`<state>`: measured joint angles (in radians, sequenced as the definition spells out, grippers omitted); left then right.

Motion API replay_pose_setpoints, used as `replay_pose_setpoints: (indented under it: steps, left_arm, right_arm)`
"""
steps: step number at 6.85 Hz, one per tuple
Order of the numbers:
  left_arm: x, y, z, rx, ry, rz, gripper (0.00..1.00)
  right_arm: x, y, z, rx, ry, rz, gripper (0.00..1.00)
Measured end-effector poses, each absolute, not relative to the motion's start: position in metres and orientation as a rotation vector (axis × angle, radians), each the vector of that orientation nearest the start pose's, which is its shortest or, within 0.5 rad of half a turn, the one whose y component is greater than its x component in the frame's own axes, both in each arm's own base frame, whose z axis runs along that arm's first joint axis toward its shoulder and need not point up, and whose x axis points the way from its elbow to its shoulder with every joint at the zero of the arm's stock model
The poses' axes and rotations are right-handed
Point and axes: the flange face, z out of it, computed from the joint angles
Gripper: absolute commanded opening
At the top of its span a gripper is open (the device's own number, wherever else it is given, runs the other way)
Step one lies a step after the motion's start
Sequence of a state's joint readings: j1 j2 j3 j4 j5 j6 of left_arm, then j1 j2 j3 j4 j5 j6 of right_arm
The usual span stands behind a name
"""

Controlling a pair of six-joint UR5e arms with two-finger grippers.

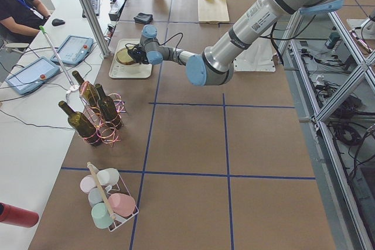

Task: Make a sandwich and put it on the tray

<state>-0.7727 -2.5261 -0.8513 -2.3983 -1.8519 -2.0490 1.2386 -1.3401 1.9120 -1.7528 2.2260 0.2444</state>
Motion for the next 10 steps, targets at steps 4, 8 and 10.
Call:
replay_pose_setpoints:
  steps: [4, 8, 10]
  left_arm:
    - [0.54, -0.667, 0.271, -0.056, 1.17, -0.891, 0.63]
    - [0.474, -0.618, 0.256, -0.036, 1.094, -0.715, 0.91]
    - [0.396, -0.57, 0.271, 0.03, 1.075, -0.539, 1.0]
  right_arm:
    - [-0.108, -0.544, 0.401, 0.176, -0.726, -0.207, 1.0]
    - [-0.093, -0.543, 0.411, 0.169, -0.717, -0.192, 1.0]
    - [-0.053, -0.533, 0.455, 0.157, -0.687, -0.227, 1.0]
